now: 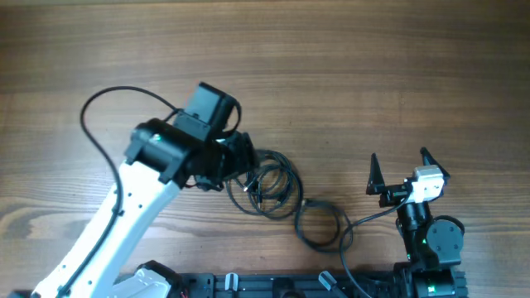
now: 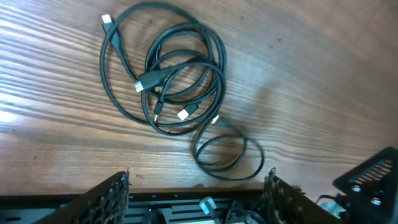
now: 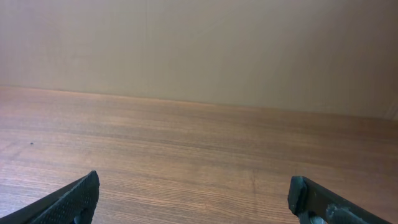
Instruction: Untangle cables
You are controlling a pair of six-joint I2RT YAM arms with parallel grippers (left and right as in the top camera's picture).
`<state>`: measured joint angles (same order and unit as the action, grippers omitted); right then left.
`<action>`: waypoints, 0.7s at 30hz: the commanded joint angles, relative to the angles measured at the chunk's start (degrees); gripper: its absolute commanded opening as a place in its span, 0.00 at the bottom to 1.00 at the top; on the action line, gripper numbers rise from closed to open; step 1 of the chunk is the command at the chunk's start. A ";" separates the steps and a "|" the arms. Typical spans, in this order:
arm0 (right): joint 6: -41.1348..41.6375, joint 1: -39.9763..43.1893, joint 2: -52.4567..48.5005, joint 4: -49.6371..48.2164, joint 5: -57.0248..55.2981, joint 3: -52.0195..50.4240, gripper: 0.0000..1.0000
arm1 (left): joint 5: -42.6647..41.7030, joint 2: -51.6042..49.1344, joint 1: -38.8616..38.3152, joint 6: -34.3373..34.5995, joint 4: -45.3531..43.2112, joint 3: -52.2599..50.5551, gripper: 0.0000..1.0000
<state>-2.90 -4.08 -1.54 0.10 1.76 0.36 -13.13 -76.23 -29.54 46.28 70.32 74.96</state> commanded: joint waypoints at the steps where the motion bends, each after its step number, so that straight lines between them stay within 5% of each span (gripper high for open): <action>1: -0.07 0.28 0.20 -0.15 0.85 -0.07 1.00 | 0.76 -5.01 -1.22 0.68 -1.11 -2.12 0.74; 10: -0.07 0.28 0.20 -0.15 0.85 -0.07 1.00 | 6.54 -18.93 -1.22 -0.68 -2.01 -2.12 0.77; 15: -0.09 0.28 0.20 -0.15 0.85 -0.07 1.00 | -7.69 -21.99 -3.08 -11.15 -4.20 -2.12 0.75; 18: -0.09 0.28 0.20 -0.15 0.85 -0.07 1.00 | -8.92 -22.05 -4.79 -10.95 -6.25 -2.14 0.73; 21: -0.09 0.28 0.20 -0.15 0.85 -0.07 1.00 | -8.44 -22.05 -7.58 -3.17 -7.87 -3.30 0.68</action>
<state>-2.90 -4.08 -1.54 0.10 1.76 0.36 -19.92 -97.97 -34.81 37.95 63.09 73.06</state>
